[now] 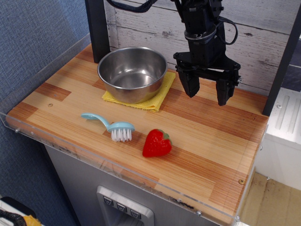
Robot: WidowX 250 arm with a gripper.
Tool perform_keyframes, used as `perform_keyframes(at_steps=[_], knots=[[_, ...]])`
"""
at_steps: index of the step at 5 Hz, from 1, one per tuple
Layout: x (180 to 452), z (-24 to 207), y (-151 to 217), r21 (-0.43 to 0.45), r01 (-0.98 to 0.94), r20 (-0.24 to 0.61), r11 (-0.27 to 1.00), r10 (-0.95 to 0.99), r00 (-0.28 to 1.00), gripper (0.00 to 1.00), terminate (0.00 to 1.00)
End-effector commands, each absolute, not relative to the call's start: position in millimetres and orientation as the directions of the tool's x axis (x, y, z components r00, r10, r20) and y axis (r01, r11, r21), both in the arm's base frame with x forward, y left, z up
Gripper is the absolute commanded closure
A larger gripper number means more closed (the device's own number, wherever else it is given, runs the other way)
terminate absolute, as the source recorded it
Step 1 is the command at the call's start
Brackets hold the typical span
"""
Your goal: Move the red pepper to the far right corner of the table.
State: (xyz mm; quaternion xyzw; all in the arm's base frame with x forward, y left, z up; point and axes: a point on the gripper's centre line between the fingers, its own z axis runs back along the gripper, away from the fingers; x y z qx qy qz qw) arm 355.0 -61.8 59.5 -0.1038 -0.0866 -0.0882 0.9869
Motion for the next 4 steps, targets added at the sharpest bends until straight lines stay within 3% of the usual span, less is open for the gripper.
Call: perform_keyframes(at_steps=[1,4], knots=[[355.0,59.5,-61.8,-0.190,0.192,0.189,0.963,-0.156,0.969,0.00,0.00],[297.0,87.5,-78.6,-0.176,0.287,0.307,0.942,-0.225,0.925,0.00,0.00]])
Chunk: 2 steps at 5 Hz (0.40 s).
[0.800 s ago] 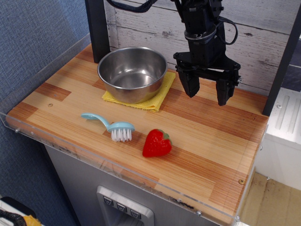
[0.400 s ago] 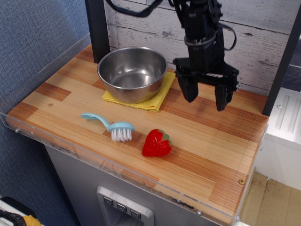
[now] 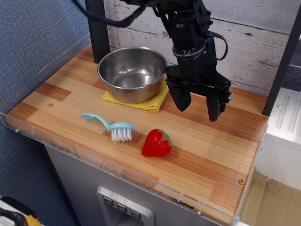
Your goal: Move the red pepper to the far right corner of the table.
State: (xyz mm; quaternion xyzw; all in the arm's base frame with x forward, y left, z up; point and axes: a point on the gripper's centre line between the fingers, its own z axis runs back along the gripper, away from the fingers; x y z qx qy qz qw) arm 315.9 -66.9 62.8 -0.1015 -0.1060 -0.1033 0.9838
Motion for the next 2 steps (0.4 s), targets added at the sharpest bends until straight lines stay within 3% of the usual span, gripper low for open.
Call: perform_keyframes(at_steps=[1,2], knots=[[275.3,90.9,-81.9,-0.173,0.316,0.319,0.933,-0.250,0.914,0.00,0.00],[257.9,82.8,-70.4,-0.143,0.332,0.271,0.932,-0.286,0.919,0.00,0.00]])
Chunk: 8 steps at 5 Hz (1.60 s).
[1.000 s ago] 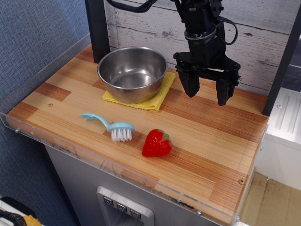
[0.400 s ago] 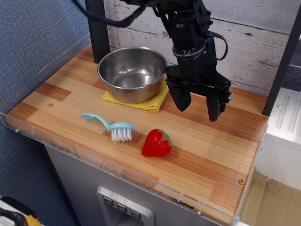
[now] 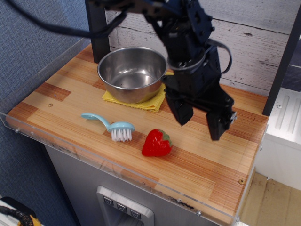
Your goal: Move the red pepper to the far right corner of the table.
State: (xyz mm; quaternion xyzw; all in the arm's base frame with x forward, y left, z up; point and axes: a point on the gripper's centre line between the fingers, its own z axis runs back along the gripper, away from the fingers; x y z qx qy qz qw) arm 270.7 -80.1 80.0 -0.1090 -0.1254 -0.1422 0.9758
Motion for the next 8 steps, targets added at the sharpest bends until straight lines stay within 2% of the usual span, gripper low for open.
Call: perform_keyframes(at_steps=[1,3,8], knots=[[249.0,80.5,-54.5,-0.145,0.326,0.252,0.934,-0.283,0.925,0.00,0.00],[250.6,74.9,-30.0,-0.157,0.324,0.234,0.933,-0.283,0.930,0.00,0.00],[261.8,31.9,-32.9,-0.146,0.323,0.150,0.935,-0.301,0.942,0.00,0.00]])
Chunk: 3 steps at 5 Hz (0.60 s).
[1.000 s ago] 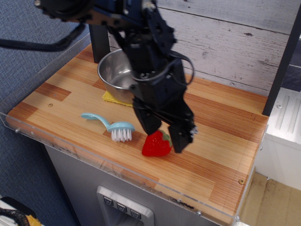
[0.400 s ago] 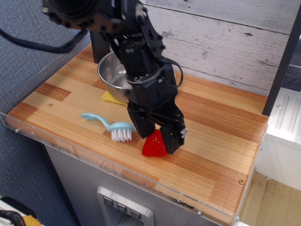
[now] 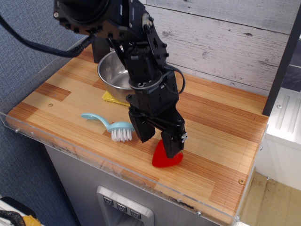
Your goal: Move the red pepper to the far right corner of the table.
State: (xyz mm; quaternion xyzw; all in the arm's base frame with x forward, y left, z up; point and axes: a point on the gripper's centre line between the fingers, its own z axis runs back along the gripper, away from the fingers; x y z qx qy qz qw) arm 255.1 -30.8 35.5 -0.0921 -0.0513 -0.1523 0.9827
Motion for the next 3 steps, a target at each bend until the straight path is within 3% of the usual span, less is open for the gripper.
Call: perform_keyframes(at_steps=[1,2,3], knots=[[264.4,21.6,-36.5,-0.138,0.311,0.139,0.940,-0.292,0.946,0.00,0.00],[266.8,14.8,-41.6,-0.139,0.321,0.126,0.937,-0.304,0.944,0.00,0.00],[267.3,12.4,-41.7,-0.134,0.312,0.128,0.941,-0.296,0.947,1.00,0.00]])
